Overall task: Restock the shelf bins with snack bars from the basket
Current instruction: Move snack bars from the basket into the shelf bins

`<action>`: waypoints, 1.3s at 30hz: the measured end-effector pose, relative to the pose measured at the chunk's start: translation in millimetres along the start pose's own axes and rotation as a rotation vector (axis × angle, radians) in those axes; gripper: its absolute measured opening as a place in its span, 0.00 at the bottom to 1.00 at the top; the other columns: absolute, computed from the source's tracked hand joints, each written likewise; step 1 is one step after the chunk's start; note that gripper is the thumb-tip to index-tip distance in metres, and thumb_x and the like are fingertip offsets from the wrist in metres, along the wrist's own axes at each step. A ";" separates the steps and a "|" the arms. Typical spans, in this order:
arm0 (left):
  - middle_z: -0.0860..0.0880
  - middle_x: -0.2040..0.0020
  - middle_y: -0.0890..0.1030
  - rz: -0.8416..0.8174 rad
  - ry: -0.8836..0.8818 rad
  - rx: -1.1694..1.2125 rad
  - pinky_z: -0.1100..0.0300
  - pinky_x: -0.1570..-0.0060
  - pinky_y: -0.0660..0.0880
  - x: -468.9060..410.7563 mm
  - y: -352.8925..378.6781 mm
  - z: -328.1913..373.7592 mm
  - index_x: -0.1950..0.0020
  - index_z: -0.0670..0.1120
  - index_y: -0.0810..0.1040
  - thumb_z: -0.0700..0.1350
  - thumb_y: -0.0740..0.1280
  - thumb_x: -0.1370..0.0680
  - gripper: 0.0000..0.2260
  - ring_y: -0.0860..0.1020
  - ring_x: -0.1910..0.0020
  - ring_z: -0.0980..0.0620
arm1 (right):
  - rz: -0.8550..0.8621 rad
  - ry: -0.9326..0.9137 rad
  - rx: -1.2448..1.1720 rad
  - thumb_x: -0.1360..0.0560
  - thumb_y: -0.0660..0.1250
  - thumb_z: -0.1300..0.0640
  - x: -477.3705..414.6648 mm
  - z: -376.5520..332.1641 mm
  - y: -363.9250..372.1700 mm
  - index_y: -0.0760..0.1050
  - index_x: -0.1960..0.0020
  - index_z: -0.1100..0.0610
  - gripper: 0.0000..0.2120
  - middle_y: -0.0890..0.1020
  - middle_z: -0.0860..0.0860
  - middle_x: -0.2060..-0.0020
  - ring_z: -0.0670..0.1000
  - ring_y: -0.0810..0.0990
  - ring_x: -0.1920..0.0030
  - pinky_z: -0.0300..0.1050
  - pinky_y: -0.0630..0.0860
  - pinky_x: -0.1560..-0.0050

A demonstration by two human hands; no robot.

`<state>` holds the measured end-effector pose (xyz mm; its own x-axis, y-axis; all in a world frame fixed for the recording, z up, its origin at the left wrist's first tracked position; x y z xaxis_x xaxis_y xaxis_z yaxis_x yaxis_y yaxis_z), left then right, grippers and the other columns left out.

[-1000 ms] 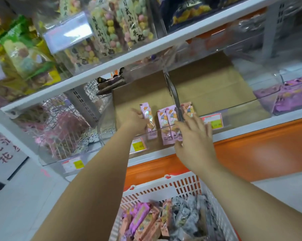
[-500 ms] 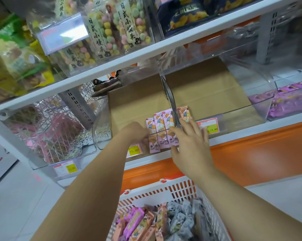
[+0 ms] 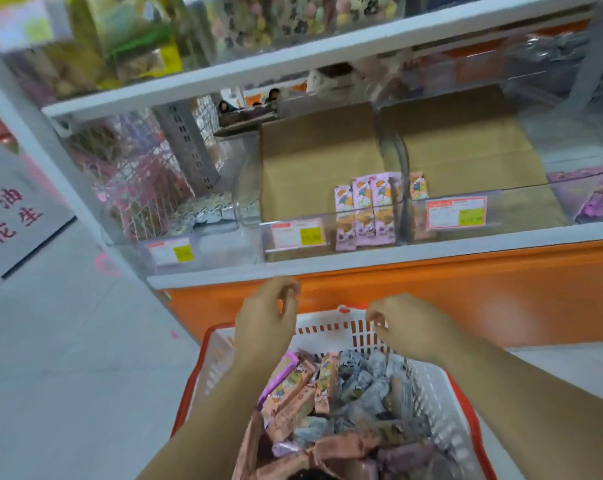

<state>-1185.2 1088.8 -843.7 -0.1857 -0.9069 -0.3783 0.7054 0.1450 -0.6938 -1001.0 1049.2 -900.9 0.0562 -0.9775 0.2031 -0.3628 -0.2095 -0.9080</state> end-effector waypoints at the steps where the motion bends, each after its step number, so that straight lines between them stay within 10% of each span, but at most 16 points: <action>1: 0.58 0.59 0.80 0.005 -0.053 0.021 0.62 0.62 0.73 11.3 1.6 -20.2 0.50 0.51 0.79 0.40 0.63 0.21 0.08 0.78 0.61 0.56 | -0.030 0.008 0.008 0.22 0.61 0.57 -3.0 1.0 13.5 0.75 0.38 0.50 0.14 0.80 0.50 0.41 0.51 0.79 0.46 0.48 0.76 0.44; 13: 0.47 0.40 0.79 -0.250 -0.409 -0.156 0.62 0.52 0.70 99.5 61.7 -193.4 0.40 0.47 0.79 0.41 0.62 0.21 0.11 0.77 0.43 0.48 | -0.291 0.074 -0.012 0.21 0.60 0.60 -45.3 7.1 122.4 0.72 0.34 0.54 0.16 0.79 0.54 0.43 0.53 0.79 0.46 0.50 0.76 0.42; 17: 0.51 0.25 0.62 -0.434 -0.306 -0.286 0.53 0.32 0.65 108.3 89.3 -204.0 0.28 0.56 0.67 0.49 0.62 0.20 0.20 0.62 0.27 0.47 | -0.369 0.101 -0.092 0.21 0.60 0.61 -56.2 -2.8 154.0 0.72 0.35 0.55 0.15 0.80 0.58 0.44 0.58 0.79 0.45 0.55 0.76 0.42; 24: 0.52 0.22 0.50 -0.606 -0.315 -0.461 0.49 0.27 0.53 126.7 112.5 -212.1 0.23 0.60 0.48 0.56 0.48 0.17 0.22 0.51 0.24 0.49 | -0.443 0.119 -0.253 0.20 0.62 0.58 -65.2 -19.4 190.8 0.57 0.24 0.53 0.27 0.70 0.57 0.32 0.55 0.75 0.38 0.48 0.72 0.37; 28: 0.51 0.22 0.53 -0.535 -0.310 -0.439 0.46 0.27 0.53 129.9 111.2 -210.9 0.23 0.60 0.50 0.56 0.47 0.17 0.21 0.53 0.24 0.48 | -0.535 0.164 -0.390 0.20 0.62 0.59 -65.0 -19.4 218.5 0.55 0.23 0.50 0.29 0.59 0.53 0.24 0.45 0.77 0.64 0.36 0.73 0.63; 33: 0.52 0.22 0.49 -0.585 -0.313 -0.458 0.47 0.27 0.51 131.6 116.2 -213.9 0.23 0.60 0.46 0.55 0.48 0.17 0.22 0.49 0.23 0.49 | -0.505 0.232 -0.502 0.21 0.62 0.62 -71.4 -19.6 228.8 0.60 0.25 0.53 0.26 0.58 0.52 0.24 0.54 0.73 0.35 0.47 0.72 0.39; 39: 0.52 0.22 0.49 -0.634 -0.353 -0.421 0.45 0.26 0.49 132.9 113.1 -211.2 0.23 0.60 0.47 0.53 0.51 0.17 0.24 0.48 0.23 0.48 | -0.326 0.285 -0.611 0.23 0.66 0.62 -66.6 -9.0 204.2 0.75 0.35 0.59 0.17 0.69 0.55 0.29 0.55 0.69 0.31 0.42 0.66 0.37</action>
<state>-1274.6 1068.2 -1101.9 -0.1868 -0.9269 0.3254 0.2124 -0.3615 -0.9078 -1087.2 1071.7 -1096.6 0.0357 -0.8070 0.5895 -0.8260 -0.3559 -0.4371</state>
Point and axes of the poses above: each hand's wrist, its own x-axis away from the middle knuckle, its own y-axis out of the palm, z = x × y, the point moved 9 cm from there along -x, towards the middle knuckle
